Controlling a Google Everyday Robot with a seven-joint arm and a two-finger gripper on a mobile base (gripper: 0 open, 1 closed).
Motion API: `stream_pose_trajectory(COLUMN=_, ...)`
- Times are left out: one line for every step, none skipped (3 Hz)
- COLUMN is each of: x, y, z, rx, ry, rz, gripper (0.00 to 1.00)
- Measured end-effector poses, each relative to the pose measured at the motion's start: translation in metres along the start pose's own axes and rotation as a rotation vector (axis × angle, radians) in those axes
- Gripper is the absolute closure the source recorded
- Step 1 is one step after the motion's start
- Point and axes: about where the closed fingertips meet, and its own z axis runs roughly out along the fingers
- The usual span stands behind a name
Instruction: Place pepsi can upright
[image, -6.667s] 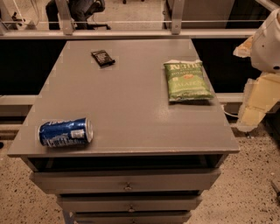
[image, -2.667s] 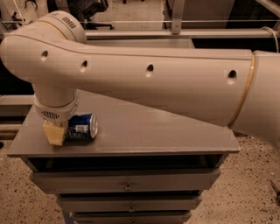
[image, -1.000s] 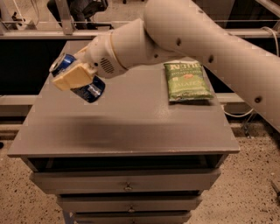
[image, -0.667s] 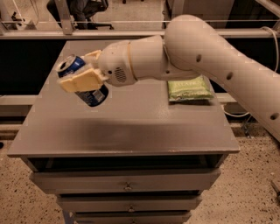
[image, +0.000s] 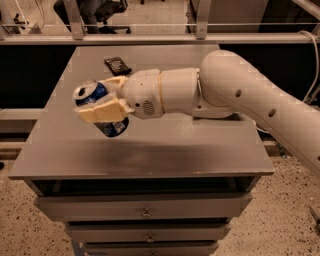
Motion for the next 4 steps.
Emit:
stream_pose_trajectory(x=0.021, y=0.004, z=0.004, rx=-0.011, ry=-0.013, rz=0.022, gripper=1.0)
stream_pose_trajectory(x=0.038, y=0.003, z=0.006, rx=-0.019, ry=-0.028, rz=0.052, gripper=1.0)
stream_pose_trajectory(x=0.054, y=-0.001, z=0.004, rx=-0.033, ry=-0.039, rz=0.091, gripper=0.81)
stream_pose_trajectory(x=0.067, y=-0.005, z=-0.002, rx=-0.036, ry=-0.043, rz=0.114, gripper=0.59)
